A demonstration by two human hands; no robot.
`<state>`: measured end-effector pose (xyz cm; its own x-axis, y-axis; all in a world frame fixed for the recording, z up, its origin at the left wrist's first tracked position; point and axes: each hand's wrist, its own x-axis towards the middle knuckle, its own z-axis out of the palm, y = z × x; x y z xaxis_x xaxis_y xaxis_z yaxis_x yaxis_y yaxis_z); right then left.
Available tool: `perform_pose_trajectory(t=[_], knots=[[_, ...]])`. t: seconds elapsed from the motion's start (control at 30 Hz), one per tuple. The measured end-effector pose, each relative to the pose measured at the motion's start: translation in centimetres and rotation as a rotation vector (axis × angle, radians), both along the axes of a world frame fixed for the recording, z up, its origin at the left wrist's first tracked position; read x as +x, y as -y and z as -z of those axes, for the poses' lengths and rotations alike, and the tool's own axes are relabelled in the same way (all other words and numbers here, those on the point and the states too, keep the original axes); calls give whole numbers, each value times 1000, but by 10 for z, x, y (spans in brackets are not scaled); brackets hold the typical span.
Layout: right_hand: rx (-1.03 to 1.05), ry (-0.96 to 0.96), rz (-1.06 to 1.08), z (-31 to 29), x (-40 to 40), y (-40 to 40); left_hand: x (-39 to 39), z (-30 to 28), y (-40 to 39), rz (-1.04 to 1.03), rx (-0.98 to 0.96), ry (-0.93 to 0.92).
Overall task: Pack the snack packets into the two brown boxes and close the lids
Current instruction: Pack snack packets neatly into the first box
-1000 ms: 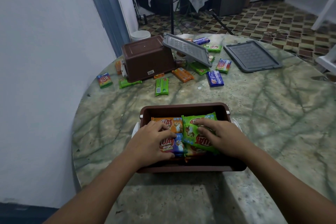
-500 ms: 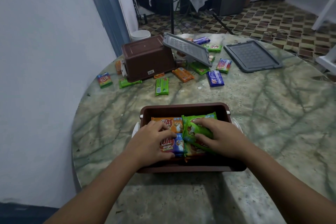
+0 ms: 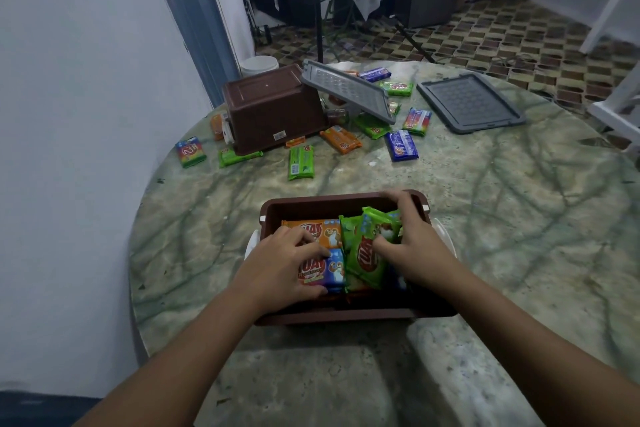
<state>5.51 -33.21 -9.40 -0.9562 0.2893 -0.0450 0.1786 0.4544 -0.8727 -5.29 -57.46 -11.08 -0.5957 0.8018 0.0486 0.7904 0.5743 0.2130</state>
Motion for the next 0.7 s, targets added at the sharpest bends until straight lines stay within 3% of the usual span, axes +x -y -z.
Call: perform_pose_trajectory(t=[0.33,0.5,0.7], knots=[[622,256,-373,-7,-2,-18,-2,3,0,20,11,-1],[846,211,-327,-5,8,-10,-3,5,0,20,25,-9],[860,168,-222,8,15,0,-2,5,1,18,29,-21]])
